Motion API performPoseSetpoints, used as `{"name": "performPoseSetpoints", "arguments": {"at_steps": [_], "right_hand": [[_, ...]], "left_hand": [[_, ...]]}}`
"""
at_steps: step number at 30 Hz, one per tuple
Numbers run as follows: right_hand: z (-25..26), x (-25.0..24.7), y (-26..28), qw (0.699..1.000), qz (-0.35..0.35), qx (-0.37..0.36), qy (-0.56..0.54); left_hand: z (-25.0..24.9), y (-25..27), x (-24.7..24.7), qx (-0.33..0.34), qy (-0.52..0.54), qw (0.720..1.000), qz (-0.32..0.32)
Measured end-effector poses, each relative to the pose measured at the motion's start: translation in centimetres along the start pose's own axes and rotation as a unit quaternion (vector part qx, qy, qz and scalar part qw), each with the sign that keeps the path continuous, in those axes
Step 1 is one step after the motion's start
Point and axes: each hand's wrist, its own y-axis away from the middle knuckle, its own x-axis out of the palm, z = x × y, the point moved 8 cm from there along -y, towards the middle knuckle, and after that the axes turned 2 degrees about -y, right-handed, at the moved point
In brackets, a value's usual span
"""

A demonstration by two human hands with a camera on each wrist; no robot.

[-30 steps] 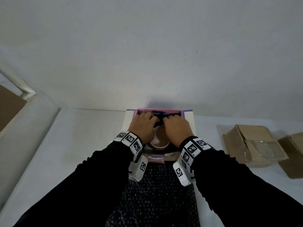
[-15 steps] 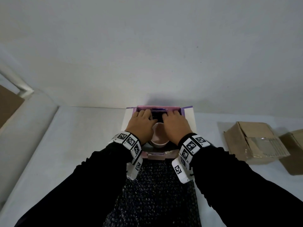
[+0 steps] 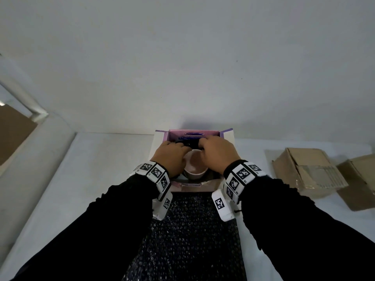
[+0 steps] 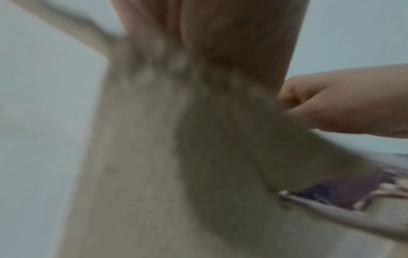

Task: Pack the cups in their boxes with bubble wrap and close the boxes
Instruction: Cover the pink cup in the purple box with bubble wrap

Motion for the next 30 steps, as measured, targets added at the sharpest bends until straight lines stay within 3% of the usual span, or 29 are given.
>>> {"name": "performPoseSetpoints", "arguments": {"at_steps": [4, 8, 14, 16, 18, 20, 21, 23, 25, 27, 30], "right_hand": [[0.5, -2.1, 3.5, 0.996, -0.06, -0.031, -0.06], [1.3, -1.9, 7.9, 0.992, -0.062, -0.065, -0.093], [1.7, 1.5, 15.1, 0.975, -0.08, -0.111, -0.173], [1.4, 4.7, 16.7, 0.98, -0.022, -0.09, -0.174], [1.2, 9.0, 18.3, 0.985, 0.095, -0.052, -0.131], [1.0, 12.4, 20.1, 0.982, 0.178, -0.024, -0.056], [1.0, 13.3, 20.8, 0.982, 0.187, -0.021, -0.023], [1.4, 14.0, 21.7, 0.987, 0.16, -0.029, 0.014], [1.7, 13.8, 22.0, 0.992, 0.122, -0.027, 0.01], [1.8, 13.2, 21.8, 0.996, 0.078, -0.023, -0.023], [2.4, 11.3, 21.3, 0.988, 0.015, -0.045, -0.146]], "left_hand": [[-0.5, 1.9, -1.1, -0.027, -0.011, 1.0, -0.002], [-1.6, 4.7, -1.9, -0.052, 0.033, 0.998, 0.001], [-3.2, 12.4, -1.8, -0.091, 0.088, 0.984, -0.122], [-3.7, 15.5, -1.0, -0.122, 0.08, 0.977, -0.157], [-4.3, 18.5, 0.3, -0.166, 0.071, 0.968, -0.175], [-5.2, 20.8, 2.6, -0.187, 0.086, 0.97, -0.132], [-5.8, 21.5, 4.3, -0.187, 0.098, 0.974, -0.077], [-7.0, 22.9, 7.9, -0.176, 0.101, 0.977, 0.067], [-7.8, 24.0, 10.4, -0.153, 0.089, 0.969, 0.17], [-8.0, 24.4, 11.0, -0.143, 0.084, 0.966, 0.198], [-7.4, 24.1, 9.3, -0.157, 0.079, 0.976, 0.132]]}}
